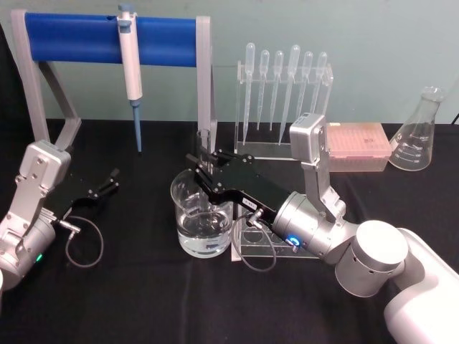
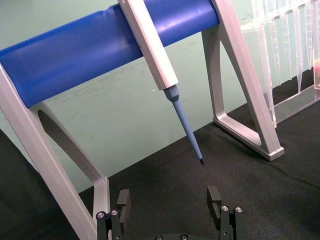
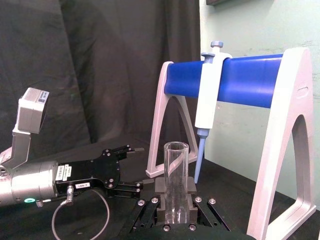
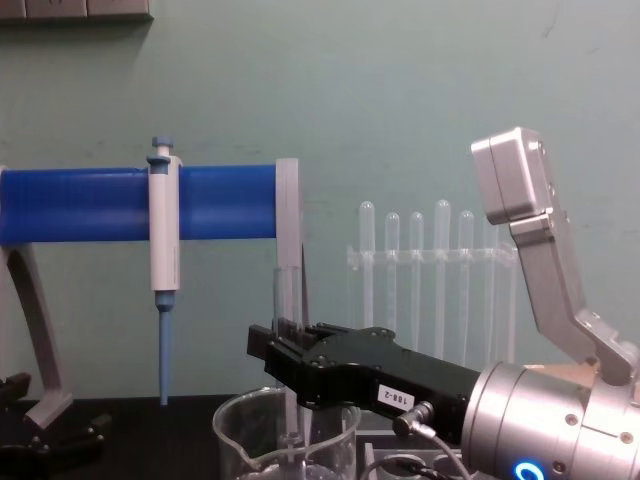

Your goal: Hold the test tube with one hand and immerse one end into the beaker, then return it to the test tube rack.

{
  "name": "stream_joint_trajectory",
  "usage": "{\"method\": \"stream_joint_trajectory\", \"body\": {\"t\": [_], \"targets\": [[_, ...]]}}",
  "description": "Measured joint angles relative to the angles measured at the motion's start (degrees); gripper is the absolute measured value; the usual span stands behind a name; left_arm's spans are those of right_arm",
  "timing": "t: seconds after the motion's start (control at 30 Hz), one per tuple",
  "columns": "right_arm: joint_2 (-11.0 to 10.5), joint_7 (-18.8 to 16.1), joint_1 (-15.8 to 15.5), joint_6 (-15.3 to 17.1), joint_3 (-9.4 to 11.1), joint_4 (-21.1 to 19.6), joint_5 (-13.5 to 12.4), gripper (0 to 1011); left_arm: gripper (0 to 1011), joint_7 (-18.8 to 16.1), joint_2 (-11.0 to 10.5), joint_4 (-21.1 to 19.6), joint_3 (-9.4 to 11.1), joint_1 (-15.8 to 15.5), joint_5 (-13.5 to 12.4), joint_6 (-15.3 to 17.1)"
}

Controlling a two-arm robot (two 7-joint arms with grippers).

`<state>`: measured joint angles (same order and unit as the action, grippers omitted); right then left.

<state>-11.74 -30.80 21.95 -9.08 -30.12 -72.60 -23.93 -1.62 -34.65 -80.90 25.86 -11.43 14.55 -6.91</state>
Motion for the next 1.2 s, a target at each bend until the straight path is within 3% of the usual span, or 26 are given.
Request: {"method": "stream_joint_trajectory", "body": {"t": [1.2], "targets": [[0.0,0.0,0.0,0.0,0.0,0.0,0.0,225,1000,0.0,0.0,0.0,0.0,0.0,0.0,0.0]]}}
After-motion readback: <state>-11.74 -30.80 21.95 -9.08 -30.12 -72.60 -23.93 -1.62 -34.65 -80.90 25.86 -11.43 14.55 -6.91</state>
